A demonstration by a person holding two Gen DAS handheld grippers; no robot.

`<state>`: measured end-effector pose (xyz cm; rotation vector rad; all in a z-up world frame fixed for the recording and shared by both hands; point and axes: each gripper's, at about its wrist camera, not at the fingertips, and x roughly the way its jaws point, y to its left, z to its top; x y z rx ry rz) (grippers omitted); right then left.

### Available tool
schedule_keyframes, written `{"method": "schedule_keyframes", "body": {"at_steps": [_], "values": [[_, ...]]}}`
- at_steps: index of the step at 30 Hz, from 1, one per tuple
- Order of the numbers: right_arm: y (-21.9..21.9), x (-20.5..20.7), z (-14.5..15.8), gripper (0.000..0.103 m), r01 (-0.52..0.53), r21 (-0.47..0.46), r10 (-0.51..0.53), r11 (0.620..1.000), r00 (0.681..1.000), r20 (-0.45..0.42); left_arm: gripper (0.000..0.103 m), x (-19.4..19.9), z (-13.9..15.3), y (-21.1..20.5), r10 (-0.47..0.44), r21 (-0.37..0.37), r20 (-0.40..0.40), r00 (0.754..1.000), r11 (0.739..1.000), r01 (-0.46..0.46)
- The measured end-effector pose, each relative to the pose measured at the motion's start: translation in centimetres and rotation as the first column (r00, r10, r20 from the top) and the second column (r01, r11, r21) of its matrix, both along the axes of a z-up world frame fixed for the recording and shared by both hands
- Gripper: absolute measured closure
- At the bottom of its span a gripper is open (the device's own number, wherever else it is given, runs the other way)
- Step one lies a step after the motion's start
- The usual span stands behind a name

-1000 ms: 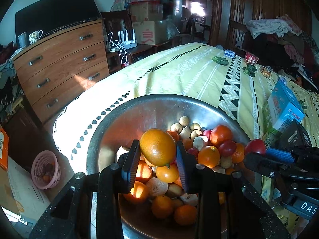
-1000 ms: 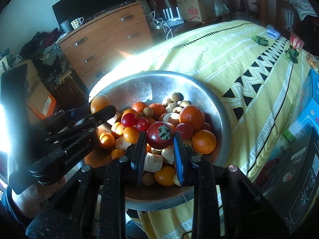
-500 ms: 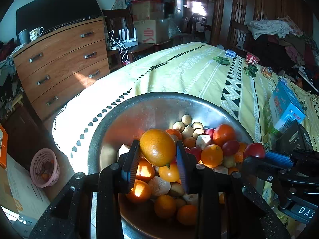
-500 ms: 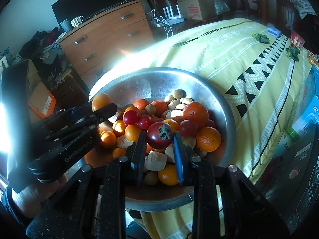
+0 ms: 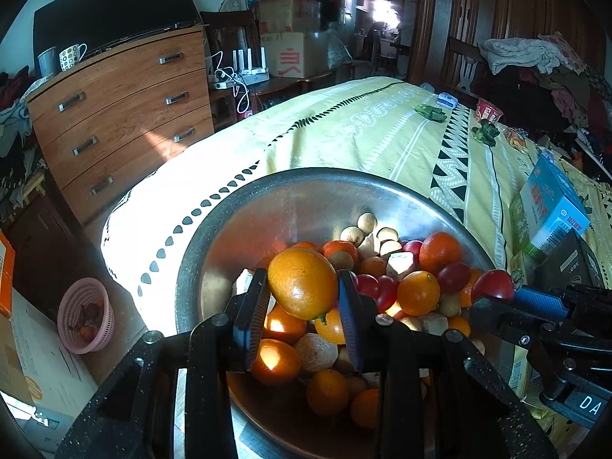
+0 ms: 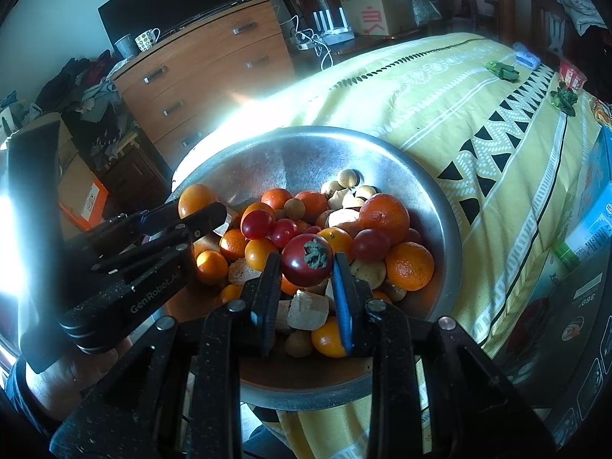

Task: Organize fruits
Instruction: 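Open both tools above the bowl to drop the tomato and orange, then move both open tools back toward the remaining fruits on the bedspread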

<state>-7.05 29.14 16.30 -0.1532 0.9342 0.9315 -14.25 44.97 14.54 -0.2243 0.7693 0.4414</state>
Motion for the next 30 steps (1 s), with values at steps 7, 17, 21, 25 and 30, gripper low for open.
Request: {"method": "schedule_keyframes", "body": {"at_steps": [7, 17, 21, 25, 30], "values": [[0.5, 0.1, 0.0, 0.075, 0.001, -0.006, -0.001, 1.000, 1.000, 0.006, 0.067, 0.0, -0.3, 0.5, 0.021, -0.005, -0.013, 1.000, 1.000, -0.021], [-0.5, 0.2, 1.2, 0.023, 0.053, 0.016, -0.053, 0.998, 0.997, 0.048, 0.010, -0.2, 0.3, 0.7, 0.043, -0.013, 0.001, 0.999, 0.999, -0.043], [-2.9, -0.9, 3.4, 0.023, 0.083, 0.057, -0.090, 0.995, 0.989, 0.118, 0.010, -0.8, 1.6, 0.4, 0.066, 0.001, 0.026, 0.997, 0.998, -0.066], [-7.2, -2.8, 6.3, 0.023, 0.130, 0.109, -0.151, 0.986, 0.964, 0.220, 0.009, -2.6, 5.0, -0.4, 0.112, 0.033, 0.135, 0.984, 0.993, -0.117], [-13.8, -4.6, 8.3, 0.022, 0.225, 0.159, -0.263, 0.961, 0.919, 0.294, 0.000, -3.9, 10.7, -4.9, 0.072, 0.152, 0.283, 0.956, 0.981, -0.119]]}}
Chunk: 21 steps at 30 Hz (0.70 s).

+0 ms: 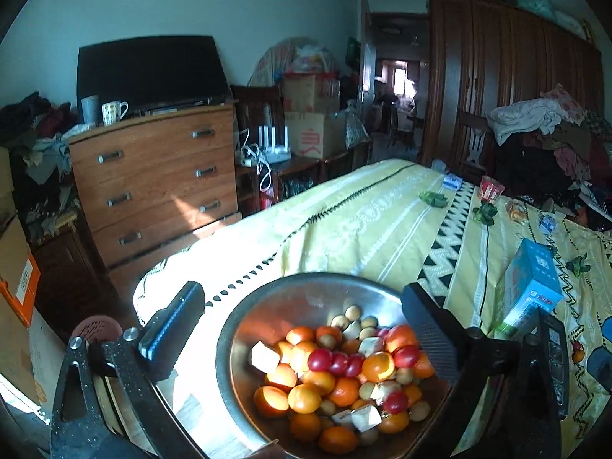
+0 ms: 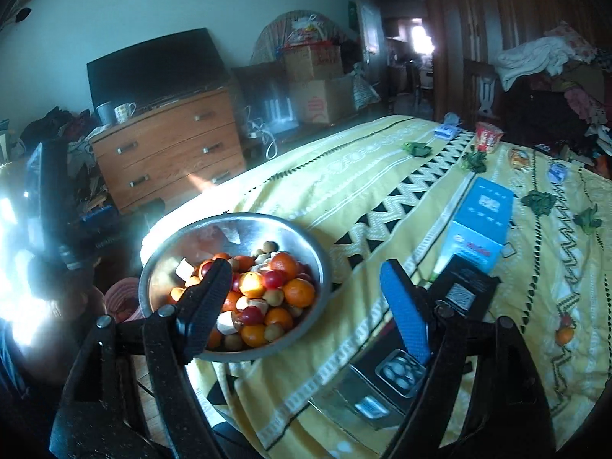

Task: Organize fruits
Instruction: 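Move both open tools back toward the remaining fruits on the bedspread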

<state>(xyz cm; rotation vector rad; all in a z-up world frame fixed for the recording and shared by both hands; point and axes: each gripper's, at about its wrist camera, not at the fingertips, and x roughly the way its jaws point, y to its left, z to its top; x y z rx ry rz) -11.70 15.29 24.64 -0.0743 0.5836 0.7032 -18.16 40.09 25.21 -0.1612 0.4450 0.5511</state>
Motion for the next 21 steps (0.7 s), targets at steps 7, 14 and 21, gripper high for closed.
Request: {"method": "schedule_keyframes", "body": {"at_steps": [7, 14, 21], "values": [[-8.8, -3.1, 1.9, 0.005, 0.185, -0.007, -0.181, 0.983, 0.970, 0.159, 0.000, 3.2, 2.0, -11.1, -0.185, -0.047, -0.097, 0.978, 0.982, 0.181], [-16.9, -5.4, 1.7, 0.000, 0.338, -0.024, -0.327, 0.941, 0.923, 0.201, 0.000, 4.7, 1.7, -23.7, -0.342, 0.039, -0.145, 0.928, 0.936, 0.351], [-23.8, -5.9, 0.2, 0.000, 0.438, 0.047, -0.440, 0.898, 0.892, 0.098, 0.000, 5.5, 2.4, -33.4, -0.441, 0.111, -0.187, 0.878, 0.878, 0.465]]}}
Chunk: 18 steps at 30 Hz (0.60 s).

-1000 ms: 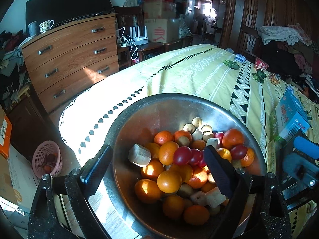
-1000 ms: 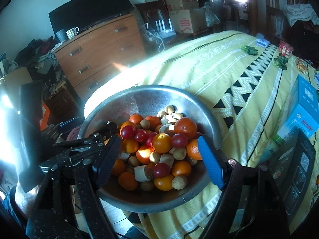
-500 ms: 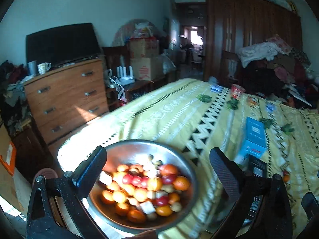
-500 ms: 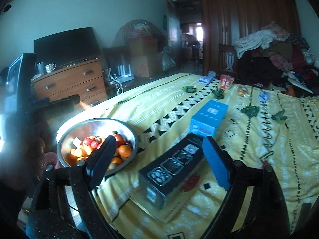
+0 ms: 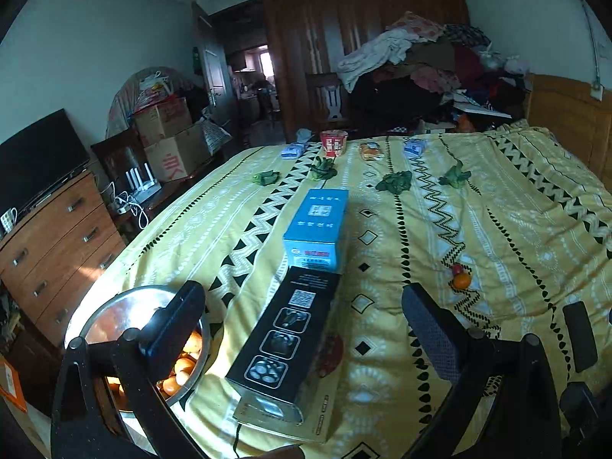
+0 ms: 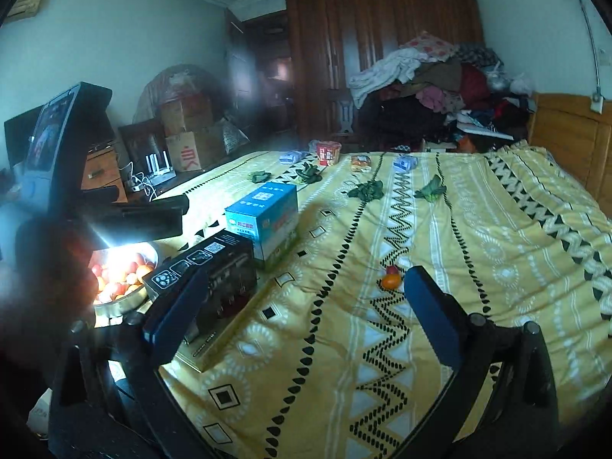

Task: Organize fruits
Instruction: 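Move both open tools back toward the remaining fruits on the bedspread, then grasp an orange with the right tool while the left grasps a red tomato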

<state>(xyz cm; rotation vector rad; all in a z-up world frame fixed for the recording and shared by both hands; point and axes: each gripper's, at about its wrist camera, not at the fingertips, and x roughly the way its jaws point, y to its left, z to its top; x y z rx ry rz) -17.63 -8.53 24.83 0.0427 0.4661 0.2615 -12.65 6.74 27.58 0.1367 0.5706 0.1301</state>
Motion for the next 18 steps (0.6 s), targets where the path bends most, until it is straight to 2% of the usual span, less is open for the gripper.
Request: {"method": "schedule_keyframes", "body": {"at_steps": [11, 16, 18], "values": [[-6.8, 0.2, -2.6, 0.000, 0.065, 0.081, -0.060, 0.995, 0.997, -0.057, 0.000, 2.1, -2.0, -7.7, -0.104, 0.067, -0.075, 0.992, 0.992, 0.109], [-9.0, 1.3, -4.5, 0.000, 0.081, 0.109, -0.069, 0.991, 0.992, -0.108, 0.000, 4.4, -4.5, -10.1, -0.129, 0.069, -0.133, 0.983, 0.988, 0.139], [-9.8, 2.0, -5.5, 0.001, 0.084, 0.118, -0.066, 0.989, 0.988, -0.143, 0.000, 5.6, -5.9, -10.7, -0.144, 0.049, -0.168, 0.975, 0.987, 0.154]]}}
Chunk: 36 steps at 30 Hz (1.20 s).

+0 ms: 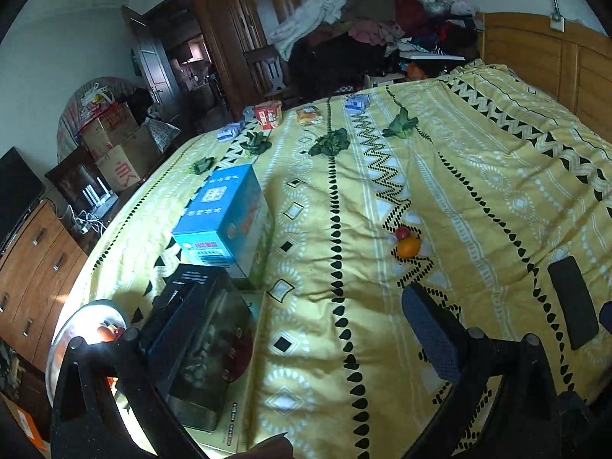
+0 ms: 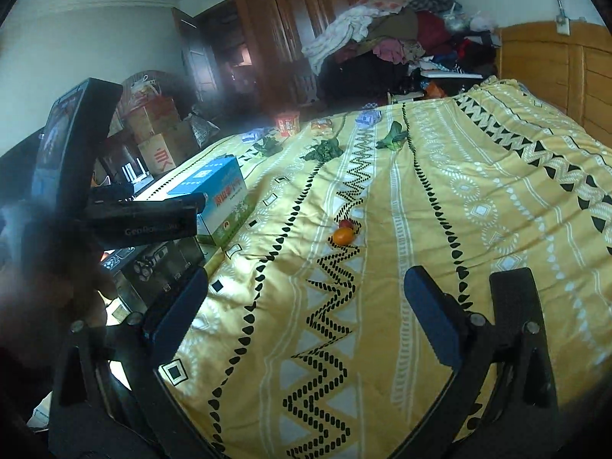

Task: Organize fruits
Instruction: 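Grasp an orange with the right tool while the left grasps a red tomato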

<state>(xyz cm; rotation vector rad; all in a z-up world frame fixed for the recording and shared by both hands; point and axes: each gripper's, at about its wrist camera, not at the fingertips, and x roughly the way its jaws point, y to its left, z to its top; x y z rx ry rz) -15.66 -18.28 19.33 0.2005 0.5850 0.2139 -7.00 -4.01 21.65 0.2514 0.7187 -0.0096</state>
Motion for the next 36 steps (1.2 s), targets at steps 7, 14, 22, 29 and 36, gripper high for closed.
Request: {"method": "schedule_keyframes", "body": {"at_steps": [7, 14, 22, 29, 36], "values": [[-2.6, 2.8, -4.1, 0.027, -0.011, 0.047, 0.017, 0.999, 0.992, -0.124, 0.000, 5.3, -9.3, 0.1, -0.001, -0.087, -0.218, 0.976, 0.996, -0.018], [-2.2, 9.8, -8.7, 0.053, -0.040, 0.138, 0.075, 0.990, 0.963, -0.260, 0.004, 11.0, -11.0, 1.2, 0.035, -0.219, -0.200, 0.979, 0.973, -0.079], [1.4, 22.9, -13.3, 0.048, -0.080, -0.014, 0.072, 0.997, 0.953, -0.295, 0.000, 15.9, -11.8, 1.5, 0.035, -0.288, -0.179, 0.983, 0.954, -0.086], [2.5, 26.1, -16.8, 0.063, -0.100, -0.113, 0.053, 0.989, 0.931, -0.360, 0.000, 17.7, -14.2, 0.8, -0.018, -0.348, -0.190, 0.982, 0.936, -0.050], [-2.4, 20.5, -13.7, 0.075, 0.036, 0.008, -0.032, 0.999, 0.966, -0.256, 0.004, 19.2, -16.0, -3.6, -0.187, -0.375, -0.160, 0.969, 0.920, 0.115]]}}
